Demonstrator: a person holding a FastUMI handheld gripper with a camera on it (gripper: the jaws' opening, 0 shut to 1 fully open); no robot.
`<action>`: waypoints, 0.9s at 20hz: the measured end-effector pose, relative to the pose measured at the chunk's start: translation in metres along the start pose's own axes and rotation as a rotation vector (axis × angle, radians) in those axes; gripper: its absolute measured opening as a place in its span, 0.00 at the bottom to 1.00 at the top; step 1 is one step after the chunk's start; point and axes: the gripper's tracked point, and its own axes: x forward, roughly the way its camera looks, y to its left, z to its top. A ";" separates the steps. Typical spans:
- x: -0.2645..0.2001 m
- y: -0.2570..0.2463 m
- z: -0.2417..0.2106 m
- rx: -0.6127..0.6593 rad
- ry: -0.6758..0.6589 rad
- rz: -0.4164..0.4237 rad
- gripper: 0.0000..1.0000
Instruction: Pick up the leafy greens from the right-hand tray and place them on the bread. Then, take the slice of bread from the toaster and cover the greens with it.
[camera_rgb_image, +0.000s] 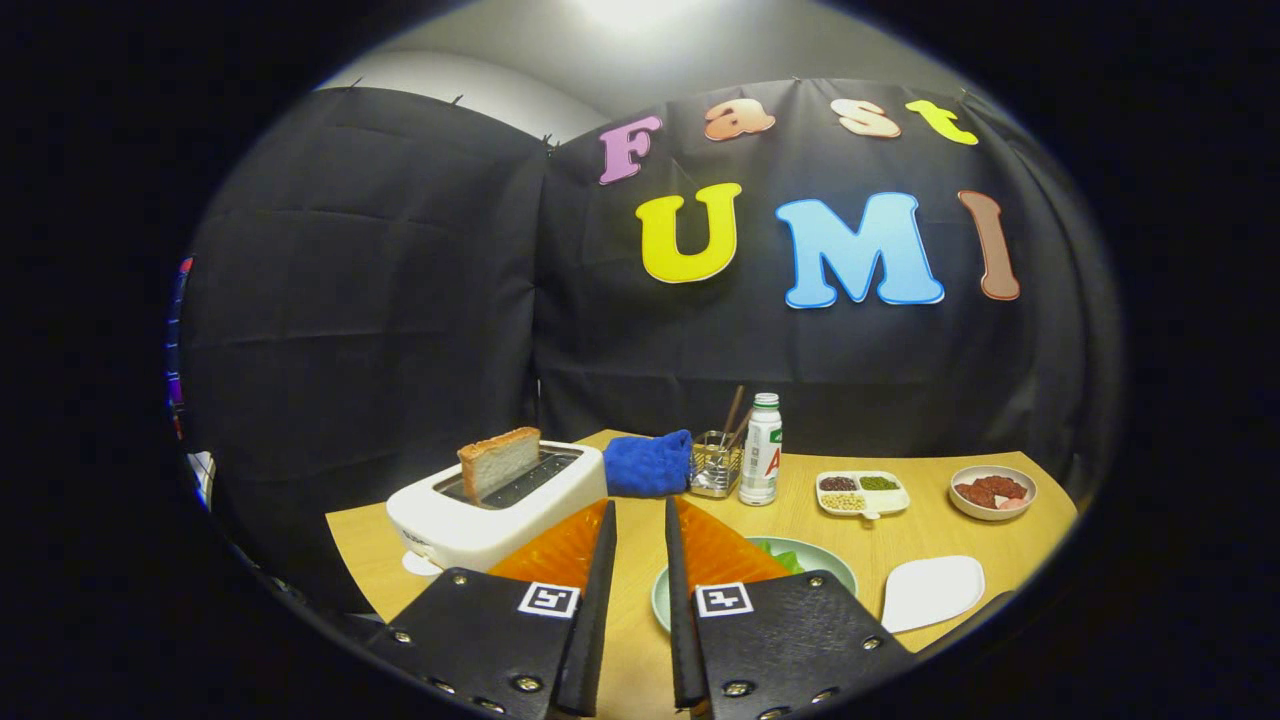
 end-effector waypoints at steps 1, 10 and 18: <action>0.004 0.009 0.002 -0.006 0.000 0.009 0.28; 0.029 0.084 0.006 -0.041 -0.014 0.080 0.32; 0.056 0.114 0.001 -0.032 0.014 0.049 0.33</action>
